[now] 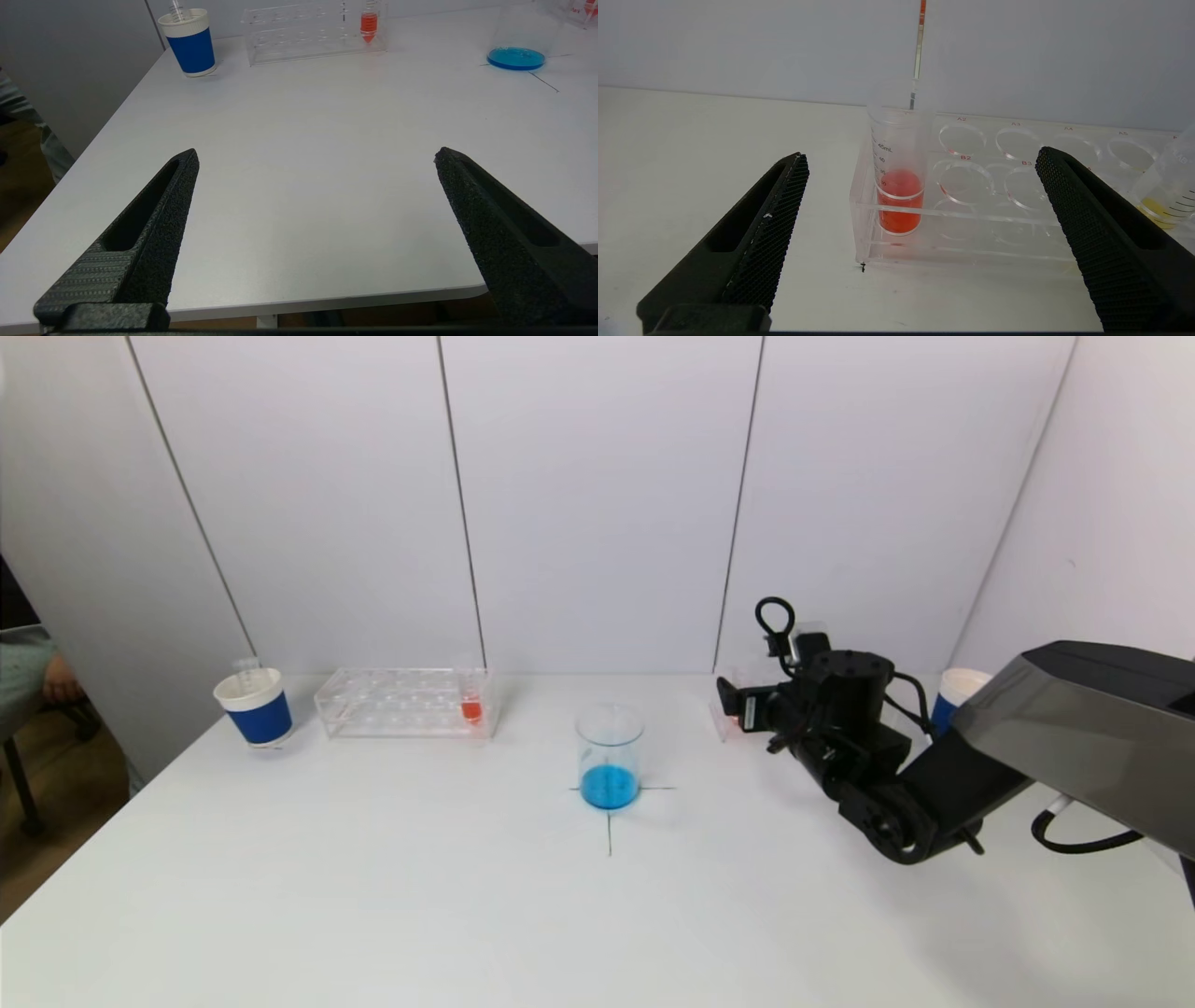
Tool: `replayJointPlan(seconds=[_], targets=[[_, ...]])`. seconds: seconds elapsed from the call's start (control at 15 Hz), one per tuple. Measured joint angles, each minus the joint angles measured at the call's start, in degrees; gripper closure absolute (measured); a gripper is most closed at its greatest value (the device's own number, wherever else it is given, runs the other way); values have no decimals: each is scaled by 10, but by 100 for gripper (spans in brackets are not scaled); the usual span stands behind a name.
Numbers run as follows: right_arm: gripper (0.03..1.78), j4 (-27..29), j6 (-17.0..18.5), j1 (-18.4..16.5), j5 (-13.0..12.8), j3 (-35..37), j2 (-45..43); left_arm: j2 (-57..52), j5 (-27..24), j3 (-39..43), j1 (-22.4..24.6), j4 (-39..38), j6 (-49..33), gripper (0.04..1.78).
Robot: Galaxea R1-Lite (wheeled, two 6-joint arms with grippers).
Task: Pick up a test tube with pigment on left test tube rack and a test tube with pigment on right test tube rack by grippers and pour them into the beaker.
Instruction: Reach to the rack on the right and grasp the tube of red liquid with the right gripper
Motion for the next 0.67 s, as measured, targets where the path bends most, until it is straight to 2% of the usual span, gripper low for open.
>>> replayJointPlan(seconds=[0.67], targets=[[4, -6, 0, 0, -2, -54, 38, 0, 0, 0, 0, 0, 0, 6]])
